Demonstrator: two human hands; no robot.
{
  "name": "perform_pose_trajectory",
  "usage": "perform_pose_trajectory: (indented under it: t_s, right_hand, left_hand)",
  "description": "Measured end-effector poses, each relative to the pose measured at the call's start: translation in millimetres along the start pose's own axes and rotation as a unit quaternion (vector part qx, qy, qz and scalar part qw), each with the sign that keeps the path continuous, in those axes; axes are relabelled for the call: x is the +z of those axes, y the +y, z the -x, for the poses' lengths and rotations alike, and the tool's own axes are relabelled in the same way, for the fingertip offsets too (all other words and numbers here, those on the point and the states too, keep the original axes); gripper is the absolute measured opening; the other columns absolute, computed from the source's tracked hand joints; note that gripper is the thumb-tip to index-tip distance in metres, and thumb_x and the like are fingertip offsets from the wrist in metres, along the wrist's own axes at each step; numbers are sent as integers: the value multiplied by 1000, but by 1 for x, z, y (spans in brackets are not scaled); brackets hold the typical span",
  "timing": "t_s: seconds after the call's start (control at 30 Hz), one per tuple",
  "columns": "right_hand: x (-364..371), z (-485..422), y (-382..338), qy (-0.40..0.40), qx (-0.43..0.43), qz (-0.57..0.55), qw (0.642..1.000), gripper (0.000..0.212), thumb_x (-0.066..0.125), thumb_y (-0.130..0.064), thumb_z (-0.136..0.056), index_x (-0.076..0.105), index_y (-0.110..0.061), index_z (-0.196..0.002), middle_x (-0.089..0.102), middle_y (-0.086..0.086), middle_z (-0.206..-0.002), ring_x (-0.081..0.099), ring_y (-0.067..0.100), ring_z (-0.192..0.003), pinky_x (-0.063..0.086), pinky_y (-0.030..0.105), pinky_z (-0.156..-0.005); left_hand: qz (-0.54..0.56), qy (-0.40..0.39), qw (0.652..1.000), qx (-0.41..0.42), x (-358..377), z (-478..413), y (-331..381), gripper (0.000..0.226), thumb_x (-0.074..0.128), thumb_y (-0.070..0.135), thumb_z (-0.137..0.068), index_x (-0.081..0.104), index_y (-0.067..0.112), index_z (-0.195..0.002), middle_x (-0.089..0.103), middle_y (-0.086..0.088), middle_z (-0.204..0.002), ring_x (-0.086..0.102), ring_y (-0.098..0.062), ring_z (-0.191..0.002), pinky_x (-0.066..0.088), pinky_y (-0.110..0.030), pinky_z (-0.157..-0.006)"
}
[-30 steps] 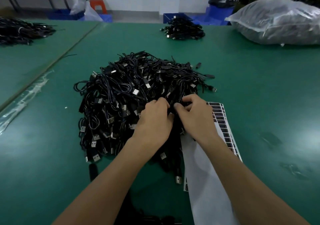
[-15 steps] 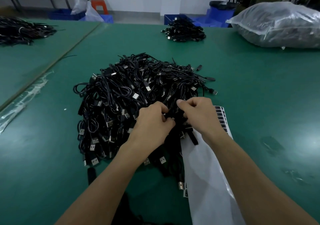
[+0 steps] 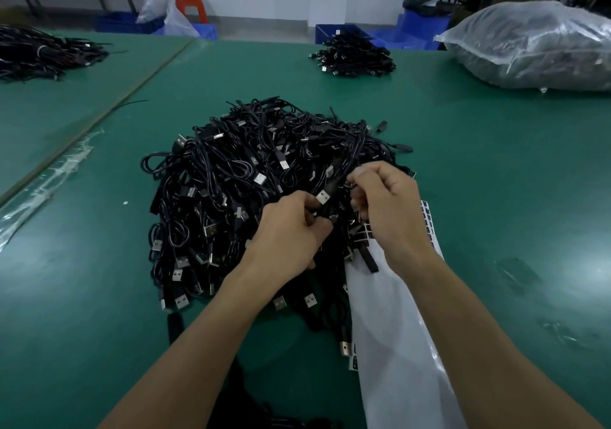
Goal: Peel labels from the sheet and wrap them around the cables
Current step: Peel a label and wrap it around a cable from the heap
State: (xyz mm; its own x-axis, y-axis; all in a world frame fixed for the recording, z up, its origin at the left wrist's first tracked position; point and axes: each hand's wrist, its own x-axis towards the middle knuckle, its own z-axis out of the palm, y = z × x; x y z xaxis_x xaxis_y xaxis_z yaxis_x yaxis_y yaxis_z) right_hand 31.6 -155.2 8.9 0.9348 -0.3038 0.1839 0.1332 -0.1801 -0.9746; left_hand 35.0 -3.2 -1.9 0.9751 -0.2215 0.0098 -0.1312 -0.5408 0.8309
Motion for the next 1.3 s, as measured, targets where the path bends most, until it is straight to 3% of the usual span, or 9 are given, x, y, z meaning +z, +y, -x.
perform_pose_trajectory:
  t_s: [0.2, 0.37, 0.57, 0.73, 0.83, 0.97, 1.03, 1.17, 1.3]
  right_hand:
    - [-10, 21, -7, -125, -33, -5, 992, 19, 57, -23, -89, 64, -14, -73, 58, -5, -65, 53, 9, -64, 46, 21, -58]
    - [-33, 23, -7, -159, 2, -80, 984, 25, 52, -19, -81, 62, -25, -59, 61, -1, -97, 61, 10, -87, 51, 29, -76]
    - [-18, 41, -16, -277, -124, 114, 946, 21, 57, -11, -76, 54, -25, -61, 63, -11, -111, 54, 0, -110, 37, 10, -90]
    - [-11, 51, -20, -338, -171, 236, 895, 11, 63, -22, -75, 59, -20, -64, 51, -28, -125, 32, 0, -133, 23, 7, -102]
    - [-16, 52, -22, -311, -140, 183, 922, 16, 66, -31, -81, 68, -23, -67, 57, -26, -124, 48, -1, -125, 34, 11, -99]
    - [-27, 48, -19, -224, -57, 107, 967, 31, 64, -42, -94, 74, -24, -71, 73, -2, -86, 65, 11, -71, 52, 24, -66]
    - [-36, 42, -12, -162, -21, 104, 981, 27, 62, -30, -98, 74, -19, -76, 74, 3, -77, 67, 21, -68, 58, 34, -64]
    - [-58, 26, 5, -17, 65, 71, 995, 21, 62, -16, -96, 71, -20, -78, 74, 2, -76, 66, 10, -65, 51, 24, -57]
    - [-78, 13, 23, 27, 80, 226, 970, 17, 66, -20, -92, 66, -30, -79, 69, -11, -80, 63, 6, -75, 46, 23, -66]
  left_hand:
    - [22, 32, 999, 28, 0, 1, -2, 22, 65, 14, -96, 61, 25, -114, 60, 5, -86, 62, -13, -62, 52, -21, -49]
    - [152, 18, 987, 53, -7, 5, -1, 24, 51, 13, -104, 71, 28, -106, 71, 4, -89, 52, -6, -42, 46, -18, -43]
    - [291, -25, 956, -19, -15, 8, 8, 57, 37, 63, -99, 78, 24, -92, 66, 5, -65, 47, -10, -48, 38, -23, -40]
    - [318, -25, 948, -9, -17, 7, 8, 32, 57, 43, -98, 79, 20, -93, 60, -9, -75, 55, -29, -75, 43, -42, -68]
    - [357, -9, 934, -4, -17, 6, 7, 31, 52, 27, -102, 80, 20, -91, 56, -4, -73, 51, -29, -75, 39, -44, -76]
    - [364, -37, 931, 17, -23, 7, 6, 33, 46, 25, -106, 78, 21, -103, 43, 6, -53, 37, -7, -49, 37, -19, -47]
    - [379, -53, 924, 15, -27, 8, 7, 35, 42, 35, -107, 75, 23, -110, 37, 6, -49, 33, -6, -45, 35, -16, -44]
    - [304, -36, 951, 32, -31, 11, 14, 58, 20, 67, -98, 65, 39, -121, 31, 6, -45, 26, -9, -41, 31, -17, -42]
    - [185, -7, 973, 136, -32, 14, 27, 43, 27, 54, -102, 65, 40, -118, 34, 9, -47, 28, -8, -40, 31, -27, -42]
